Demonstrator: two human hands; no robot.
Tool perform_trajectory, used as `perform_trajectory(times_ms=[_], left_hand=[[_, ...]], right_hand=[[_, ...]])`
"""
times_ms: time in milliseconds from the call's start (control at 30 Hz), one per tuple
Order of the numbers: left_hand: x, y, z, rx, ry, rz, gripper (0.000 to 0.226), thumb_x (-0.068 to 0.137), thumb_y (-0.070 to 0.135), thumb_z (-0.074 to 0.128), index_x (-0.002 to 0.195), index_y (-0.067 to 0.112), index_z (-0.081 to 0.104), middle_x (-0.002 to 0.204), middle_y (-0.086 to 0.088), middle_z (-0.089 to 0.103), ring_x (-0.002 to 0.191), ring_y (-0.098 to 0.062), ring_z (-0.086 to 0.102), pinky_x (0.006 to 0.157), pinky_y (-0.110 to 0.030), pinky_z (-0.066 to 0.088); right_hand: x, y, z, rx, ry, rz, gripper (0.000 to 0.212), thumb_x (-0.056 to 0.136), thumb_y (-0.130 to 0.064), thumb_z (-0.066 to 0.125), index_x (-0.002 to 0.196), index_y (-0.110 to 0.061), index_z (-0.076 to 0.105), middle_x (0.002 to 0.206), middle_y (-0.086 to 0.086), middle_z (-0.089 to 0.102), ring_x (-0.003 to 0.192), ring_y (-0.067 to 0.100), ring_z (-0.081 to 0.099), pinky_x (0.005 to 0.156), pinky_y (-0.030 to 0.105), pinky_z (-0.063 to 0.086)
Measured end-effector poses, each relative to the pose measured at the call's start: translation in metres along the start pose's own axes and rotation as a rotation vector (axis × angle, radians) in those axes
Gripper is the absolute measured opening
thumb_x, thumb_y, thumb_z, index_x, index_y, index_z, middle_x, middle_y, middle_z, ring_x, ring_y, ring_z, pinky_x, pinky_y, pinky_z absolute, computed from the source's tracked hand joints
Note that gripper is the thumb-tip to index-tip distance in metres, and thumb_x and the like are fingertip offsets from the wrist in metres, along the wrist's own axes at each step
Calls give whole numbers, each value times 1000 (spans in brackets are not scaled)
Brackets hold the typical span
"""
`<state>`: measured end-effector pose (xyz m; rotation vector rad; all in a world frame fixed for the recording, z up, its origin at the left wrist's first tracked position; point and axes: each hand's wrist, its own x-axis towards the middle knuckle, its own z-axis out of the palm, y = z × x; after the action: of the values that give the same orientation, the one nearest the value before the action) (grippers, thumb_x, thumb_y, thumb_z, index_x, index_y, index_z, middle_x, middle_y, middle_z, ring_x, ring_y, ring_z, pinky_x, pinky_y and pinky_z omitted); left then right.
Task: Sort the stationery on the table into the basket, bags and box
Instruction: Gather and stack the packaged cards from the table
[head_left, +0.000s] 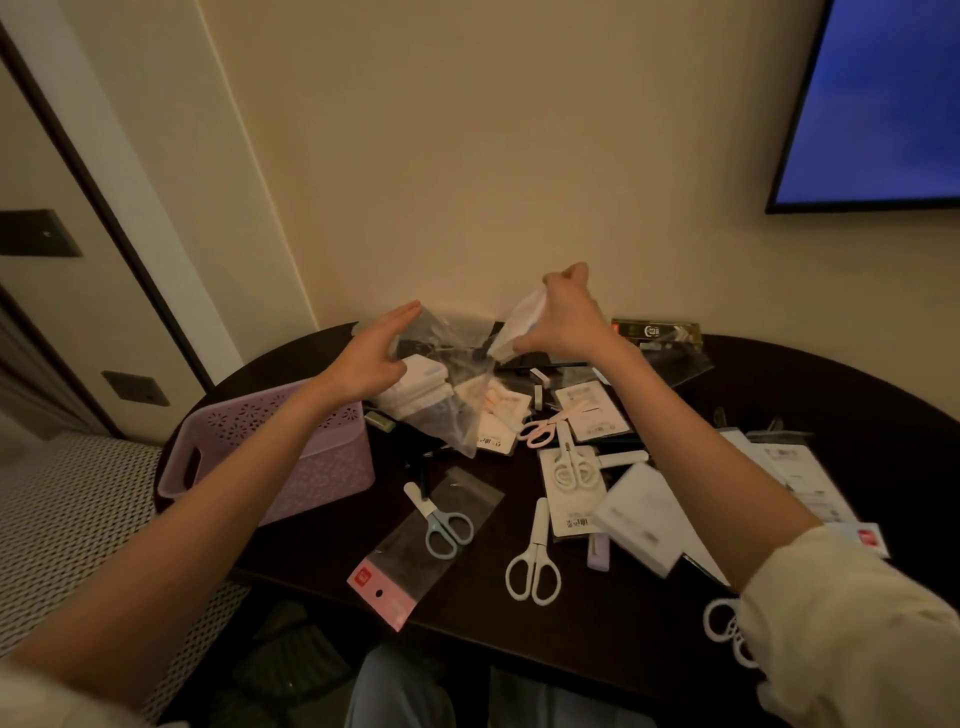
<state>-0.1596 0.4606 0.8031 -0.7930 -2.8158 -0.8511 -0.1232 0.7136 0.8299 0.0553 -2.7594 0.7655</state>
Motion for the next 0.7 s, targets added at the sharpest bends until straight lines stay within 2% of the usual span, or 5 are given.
perform_trajectory(times_ms=[167,233,300,500,700], left_hand=[[-7,1,8,38,3,29,78,84,-10,55,152,10,23,159,-3,20,145,-16,21,110,-23,24],[-7,1,8,57,-6,39,81,82,-9,59,152,10,22,159,-4,20,145,-17,22,109,-23,25],[-8,0,8,58,-26,44,86,79,-8,64,152,9,21,159,-5,19,145,-18,21,111,-22,24],[-15,-4,16,75,-114,82,97,76,-8,71,153,11,13,160,-5,11,147,-17,12,112,-16,10],[-22,-9,31,146,-162,111,103,75,-11,66,154,15,6,161,2,0,148,-11,1,119,-24,9]], right_hand=[[-32,-24,-30,254,214,-46,92,67,-27,82,141,-1,34,137,9,26,113,16,41,95,17,34],[-40,-31,-35,328,128,-76,91,65,-26,84,141,-5,38,137,6,31,113,12,40,99,16,32],[-48,-34,-35,404,-34,-81,87,62,-26,85,137,-8,46,135,5,42,116,15,47,103,30,42],[-56,-32,-9,510,-268,67,64,63,-24,87,117,-4,61,105,3,63,94,16,60,64,20,48],[-61,-34,25,247,-196,78,79,64,-27,85,128,0,49,128,10,48,115,23,49,86,30,45]])
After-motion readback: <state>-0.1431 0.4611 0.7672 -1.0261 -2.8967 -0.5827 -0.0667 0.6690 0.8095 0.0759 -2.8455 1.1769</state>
